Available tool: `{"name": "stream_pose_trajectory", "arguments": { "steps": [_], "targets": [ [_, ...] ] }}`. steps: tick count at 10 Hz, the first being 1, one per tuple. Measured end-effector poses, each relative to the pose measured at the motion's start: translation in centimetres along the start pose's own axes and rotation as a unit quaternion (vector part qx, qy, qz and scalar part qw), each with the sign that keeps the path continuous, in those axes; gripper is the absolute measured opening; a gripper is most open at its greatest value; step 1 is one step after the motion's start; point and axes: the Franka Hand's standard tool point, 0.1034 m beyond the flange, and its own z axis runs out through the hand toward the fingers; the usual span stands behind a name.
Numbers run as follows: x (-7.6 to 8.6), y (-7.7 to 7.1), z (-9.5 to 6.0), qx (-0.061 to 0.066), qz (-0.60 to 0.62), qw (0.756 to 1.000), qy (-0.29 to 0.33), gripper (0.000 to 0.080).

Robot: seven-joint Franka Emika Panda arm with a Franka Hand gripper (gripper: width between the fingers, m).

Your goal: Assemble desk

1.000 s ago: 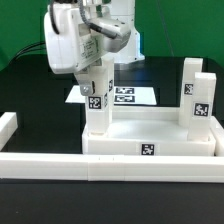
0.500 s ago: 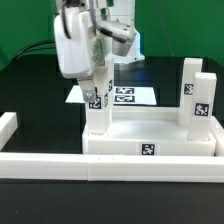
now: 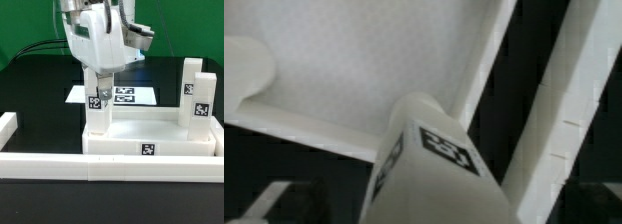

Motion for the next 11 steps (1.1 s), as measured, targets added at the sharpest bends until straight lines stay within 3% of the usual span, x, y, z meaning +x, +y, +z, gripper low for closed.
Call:
{"name": "stream_pose_trajectory", "arguments": {
  "steps": [1, 3, 5, 10, 11],
  "targets": [
    [0.04, 0.02, -0.02, -0.003, -0.055, 0.998, 0.002, 0.0649],
    [-0.01, -0.28, -0.25, -0.021, -0.158, 0.987, 0.014, 0.0649],
    [-0.38, -0.62, -0.3, -0.032, -0.268, 0.963, 0.019, 0.0649],
    [-0.05, -0.44, -0.33, -0.035, -0.423, 0.905, 0.013, 0.064],
    [-0.09, -0.46, -0.32, -0.035, -0.416, 0.908, 0.014, 0.0481]
  ]
}}
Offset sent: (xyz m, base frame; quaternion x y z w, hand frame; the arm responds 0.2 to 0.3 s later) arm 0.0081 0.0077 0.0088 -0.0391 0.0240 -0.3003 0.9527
